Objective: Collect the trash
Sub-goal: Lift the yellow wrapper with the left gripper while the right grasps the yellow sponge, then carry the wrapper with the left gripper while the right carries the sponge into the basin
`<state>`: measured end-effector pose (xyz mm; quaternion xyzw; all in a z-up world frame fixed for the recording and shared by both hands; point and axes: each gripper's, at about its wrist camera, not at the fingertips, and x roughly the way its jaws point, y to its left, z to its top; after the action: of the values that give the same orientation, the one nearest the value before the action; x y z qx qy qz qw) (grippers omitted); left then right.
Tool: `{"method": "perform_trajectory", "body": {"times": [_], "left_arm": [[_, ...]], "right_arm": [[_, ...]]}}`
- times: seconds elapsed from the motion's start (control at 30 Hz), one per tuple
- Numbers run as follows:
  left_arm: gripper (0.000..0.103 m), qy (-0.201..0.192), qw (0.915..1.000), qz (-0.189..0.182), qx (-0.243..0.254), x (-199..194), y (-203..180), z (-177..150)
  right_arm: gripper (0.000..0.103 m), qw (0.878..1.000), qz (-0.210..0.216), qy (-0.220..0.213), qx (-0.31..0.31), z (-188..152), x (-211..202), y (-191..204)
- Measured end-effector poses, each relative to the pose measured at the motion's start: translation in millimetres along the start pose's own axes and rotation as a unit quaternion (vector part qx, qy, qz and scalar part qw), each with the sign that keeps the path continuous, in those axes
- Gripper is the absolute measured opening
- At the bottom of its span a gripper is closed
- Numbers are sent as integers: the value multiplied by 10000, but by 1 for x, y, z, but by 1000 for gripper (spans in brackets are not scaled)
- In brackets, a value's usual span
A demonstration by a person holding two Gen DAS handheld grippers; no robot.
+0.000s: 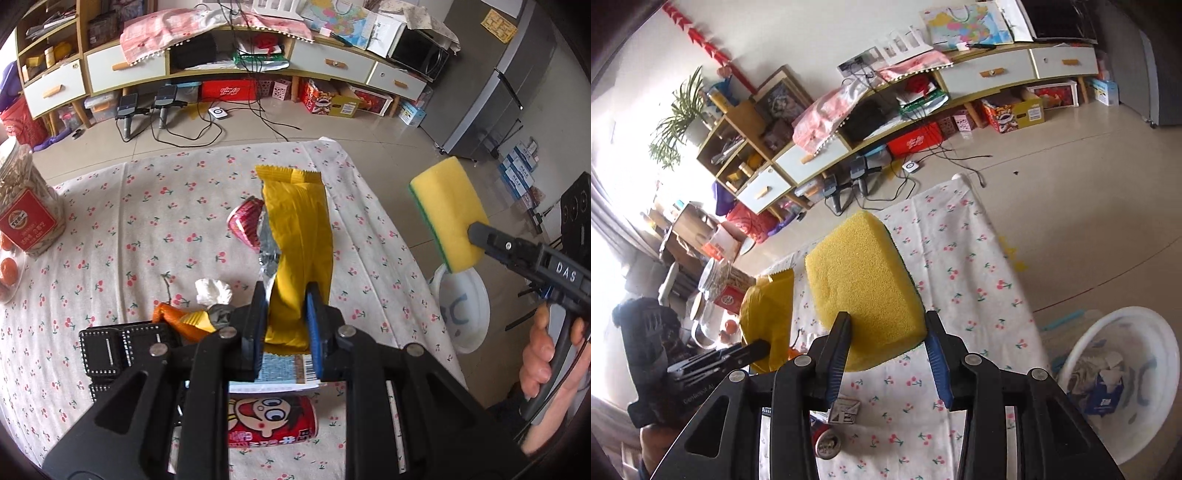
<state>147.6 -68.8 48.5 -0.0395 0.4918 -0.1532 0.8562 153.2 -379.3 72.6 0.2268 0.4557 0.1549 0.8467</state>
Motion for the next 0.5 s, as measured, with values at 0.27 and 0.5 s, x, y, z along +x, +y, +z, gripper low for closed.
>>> {"method": "perform_trajectory", "body": {"times": [0.27, 0.5], "left_arm": [[22, 101, 9973, -371, 627, 21, -78, -14], [22, 412, 9871, -649, 1403, 59, -162, -40]], "right_arm": [[41, 9972, -303, -452, 514, 8, -58, -66], [41, 9866, -584, -861, 1260, 9, -114, -145]]}}
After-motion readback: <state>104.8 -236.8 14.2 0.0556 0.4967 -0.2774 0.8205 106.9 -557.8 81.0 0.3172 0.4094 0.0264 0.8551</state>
